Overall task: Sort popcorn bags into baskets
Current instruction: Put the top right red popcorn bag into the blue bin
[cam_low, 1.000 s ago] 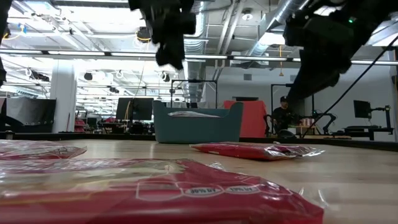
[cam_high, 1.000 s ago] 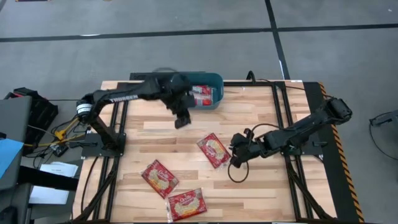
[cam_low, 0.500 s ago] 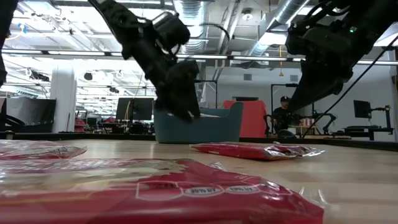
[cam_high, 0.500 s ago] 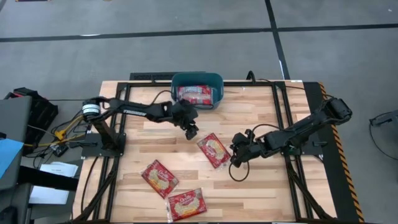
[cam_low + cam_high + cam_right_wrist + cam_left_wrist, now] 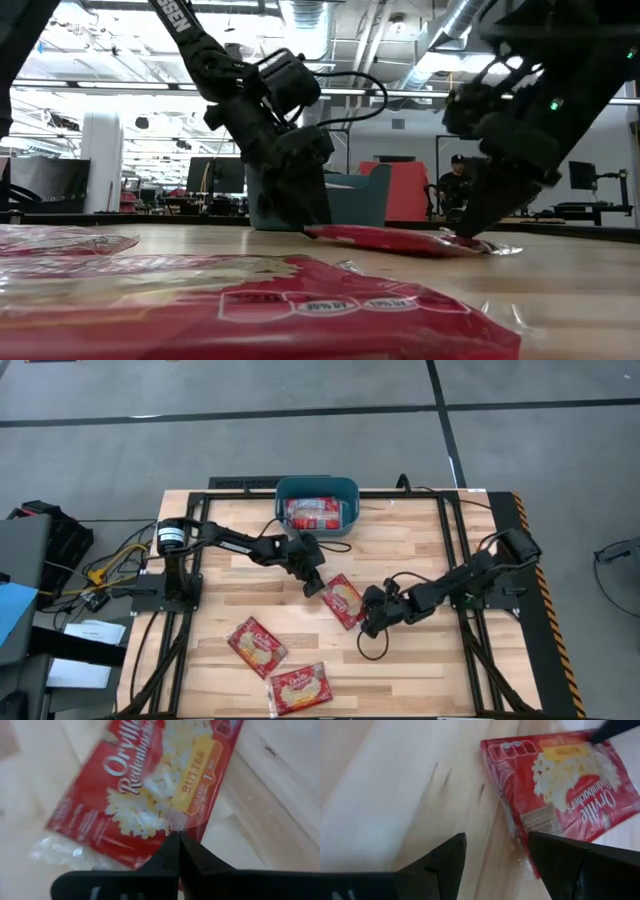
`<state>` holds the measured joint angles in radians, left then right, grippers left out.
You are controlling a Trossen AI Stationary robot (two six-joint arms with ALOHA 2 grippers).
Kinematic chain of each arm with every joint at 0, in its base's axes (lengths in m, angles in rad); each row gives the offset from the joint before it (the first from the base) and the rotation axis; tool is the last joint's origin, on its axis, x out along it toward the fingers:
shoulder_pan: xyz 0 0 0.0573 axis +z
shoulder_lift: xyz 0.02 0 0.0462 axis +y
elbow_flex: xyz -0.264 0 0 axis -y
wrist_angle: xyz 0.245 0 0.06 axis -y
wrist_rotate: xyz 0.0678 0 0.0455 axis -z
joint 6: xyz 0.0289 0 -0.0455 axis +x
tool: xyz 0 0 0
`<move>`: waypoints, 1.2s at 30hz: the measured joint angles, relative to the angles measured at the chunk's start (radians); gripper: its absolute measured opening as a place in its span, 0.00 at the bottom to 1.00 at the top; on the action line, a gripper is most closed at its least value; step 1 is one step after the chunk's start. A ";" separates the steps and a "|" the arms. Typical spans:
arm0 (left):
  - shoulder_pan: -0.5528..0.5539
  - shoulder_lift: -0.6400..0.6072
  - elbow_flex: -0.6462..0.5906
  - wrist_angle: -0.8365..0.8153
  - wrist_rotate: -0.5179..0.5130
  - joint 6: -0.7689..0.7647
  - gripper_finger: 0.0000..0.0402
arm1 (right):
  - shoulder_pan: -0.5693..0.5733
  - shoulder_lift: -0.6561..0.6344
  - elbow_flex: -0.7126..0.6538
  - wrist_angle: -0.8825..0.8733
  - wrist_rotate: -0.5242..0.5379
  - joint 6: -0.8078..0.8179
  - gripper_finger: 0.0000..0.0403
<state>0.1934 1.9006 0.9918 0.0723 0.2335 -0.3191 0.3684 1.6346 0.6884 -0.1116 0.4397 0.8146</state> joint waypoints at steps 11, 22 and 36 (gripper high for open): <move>0.011 0.059 0.000 0.060 0.113 -0.072 0.51 | -0.079 0.050 0.005 0.079 -0.024 -0.119 0.10; 0.016 0.065 -0.002 0.149 0.330 -0.193 0.43 | -0.109 0.047 0.003 0.079 -0.027 -0.161 0.05; 0.003 0.065 -0.002 0.167 0.277 -0.283 0.18 | -0.111 0.047 0.002 0.095 -0.026 -0.161 0.06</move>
<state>0.1967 1.9659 0.9894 0.2392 0.5106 -0.6020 0.2573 1.6817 0.6899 -0.0165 0.4133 0.6534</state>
